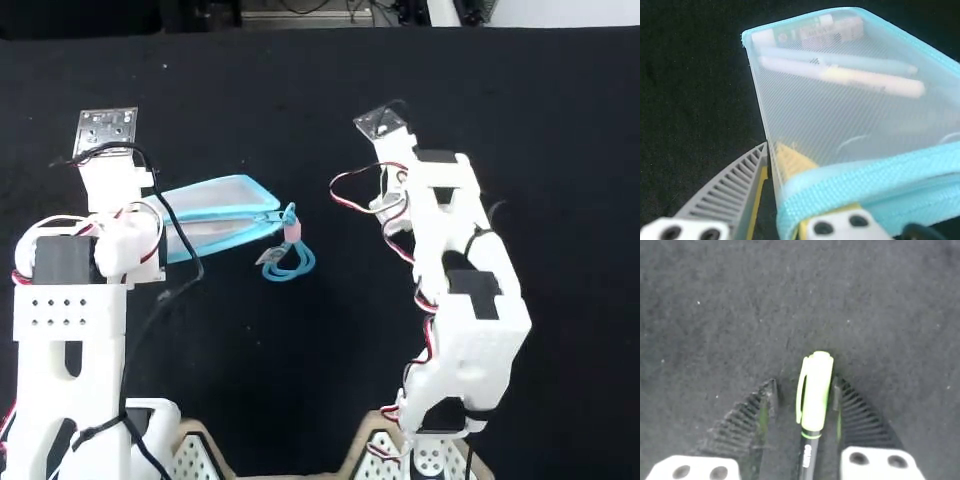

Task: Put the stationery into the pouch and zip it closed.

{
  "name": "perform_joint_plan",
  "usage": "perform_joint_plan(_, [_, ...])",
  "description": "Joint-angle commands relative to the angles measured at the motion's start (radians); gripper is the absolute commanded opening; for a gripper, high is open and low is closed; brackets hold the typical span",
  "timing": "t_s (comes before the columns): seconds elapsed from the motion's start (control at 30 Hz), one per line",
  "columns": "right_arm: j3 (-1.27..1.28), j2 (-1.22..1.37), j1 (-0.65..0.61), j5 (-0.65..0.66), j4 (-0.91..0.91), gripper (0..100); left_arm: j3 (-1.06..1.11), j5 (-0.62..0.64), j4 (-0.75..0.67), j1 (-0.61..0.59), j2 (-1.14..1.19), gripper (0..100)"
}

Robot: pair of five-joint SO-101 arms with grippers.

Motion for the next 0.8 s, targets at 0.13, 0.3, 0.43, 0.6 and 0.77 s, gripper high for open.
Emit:
perform_joint_plan(0.13, [-0.044, -0.051, 0.040, 0.015, 0.038, 0.8, 0.036, 0.002, -0.002, 0.001, 0.011, 3])
perform_joint_plan(0.3, [0.047, -0.245, 0.018, -0.005, 0.104, 1.0, 0.036, 0.002, -0.002, 0.001, 0.011, 3])
perform_joint_plan(0.43, [0.182, -0.504, -0.026, -0.040, 0.114, 1.0, 0.036, 0.002, -0.002, 0.001, 0.011, 3])
perform_joint_plan(0.6, [0.298, -0.885, -0.091, -0.110, 0.163, 1.1, 0.036, 0.002, -0.002, 0.001, 0.011, 3])
perform_joint_plan(0.77, [0.246, -1.239, -0.196, -0.238, 0.301, 1.1, 0.036, 0.002, -0.002, 0.001, 0.011, 3])
